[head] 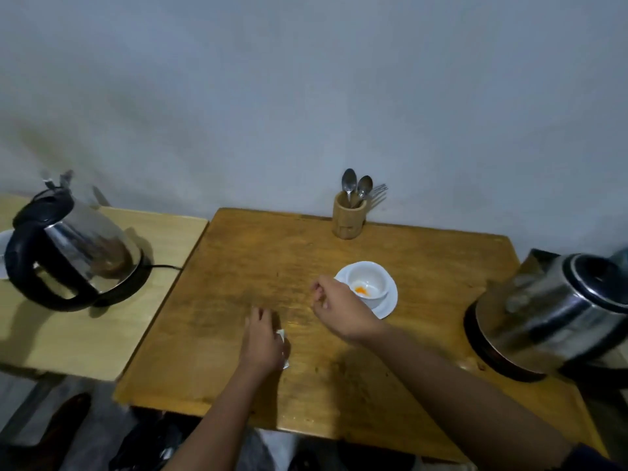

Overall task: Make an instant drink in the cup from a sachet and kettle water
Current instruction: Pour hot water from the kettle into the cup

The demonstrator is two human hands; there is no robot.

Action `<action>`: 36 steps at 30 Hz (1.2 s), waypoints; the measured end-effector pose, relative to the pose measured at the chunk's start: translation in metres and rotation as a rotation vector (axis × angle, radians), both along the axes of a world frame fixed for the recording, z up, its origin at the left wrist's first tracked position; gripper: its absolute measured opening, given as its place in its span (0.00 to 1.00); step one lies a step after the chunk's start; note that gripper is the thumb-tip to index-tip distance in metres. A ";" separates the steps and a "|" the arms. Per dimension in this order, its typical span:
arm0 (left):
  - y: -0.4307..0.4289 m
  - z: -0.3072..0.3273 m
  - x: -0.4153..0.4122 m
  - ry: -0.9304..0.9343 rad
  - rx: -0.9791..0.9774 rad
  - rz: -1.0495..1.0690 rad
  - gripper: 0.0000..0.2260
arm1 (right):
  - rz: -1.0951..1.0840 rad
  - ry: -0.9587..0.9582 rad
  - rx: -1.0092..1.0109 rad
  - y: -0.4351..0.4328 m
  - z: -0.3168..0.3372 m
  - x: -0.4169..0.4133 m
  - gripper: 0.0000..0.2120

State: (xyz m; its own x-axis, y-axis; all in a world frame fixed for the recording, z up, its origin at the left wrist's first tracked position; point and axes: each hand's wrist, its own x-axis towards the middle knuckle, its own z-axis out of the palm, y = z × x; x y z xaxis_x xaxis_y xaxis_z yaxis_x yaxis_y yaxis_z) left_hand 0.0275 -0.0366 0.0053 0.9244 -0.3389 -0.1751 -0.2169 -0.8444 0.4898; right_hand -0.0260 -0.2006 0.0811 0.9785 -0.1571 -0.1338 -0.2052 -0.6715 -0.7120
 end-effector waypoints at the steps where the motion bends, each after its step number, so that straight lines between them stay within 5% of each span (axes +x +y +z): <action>1: -0.012 0.005 0.005 -0.006 -0.013 -0.017 0.14 | -0.044 -0.050 -0.008 -0.011 0.013 -0.004 0.10; 14: -0.137 0.032 0.021 0.132 -0.377 -0.113 0.16 | -0.925 -0.507 -0.288 -0.205 0.124 -0.146 0.09; 20: -0.147 0.010 0.023 0.119 -0.463 -0.071 0.13 | -1.490 -0.572 -0.062 -0.232 0.094 -0.216 0.11; 27: -0.149 0.002 0.017 0.161 -0.512 -0.057 0.14 | -1.656 -0.309 0.264 -0.227 0.068 -0.236 0.22; 36: -0.147 -0.007 0.020 0.191 -0.536 -0.075 0.13 | -1.610 -0.531 0.431 -0.218 0.054 -0.242 0.16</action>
State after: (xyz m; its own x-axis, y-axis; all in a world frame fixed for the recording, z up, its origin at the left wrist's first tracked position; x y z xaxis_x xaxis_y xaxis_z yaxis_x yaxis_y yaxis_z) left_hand 0.0478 -0.1833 -0.0021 0.8632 -0.4898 -0.1223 -0.1322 -0.4532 0.8816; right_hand -0.2678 -0.4190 0.1351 -0.1564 -0.9731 -0.1690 -0.1245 0.1891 -0.9740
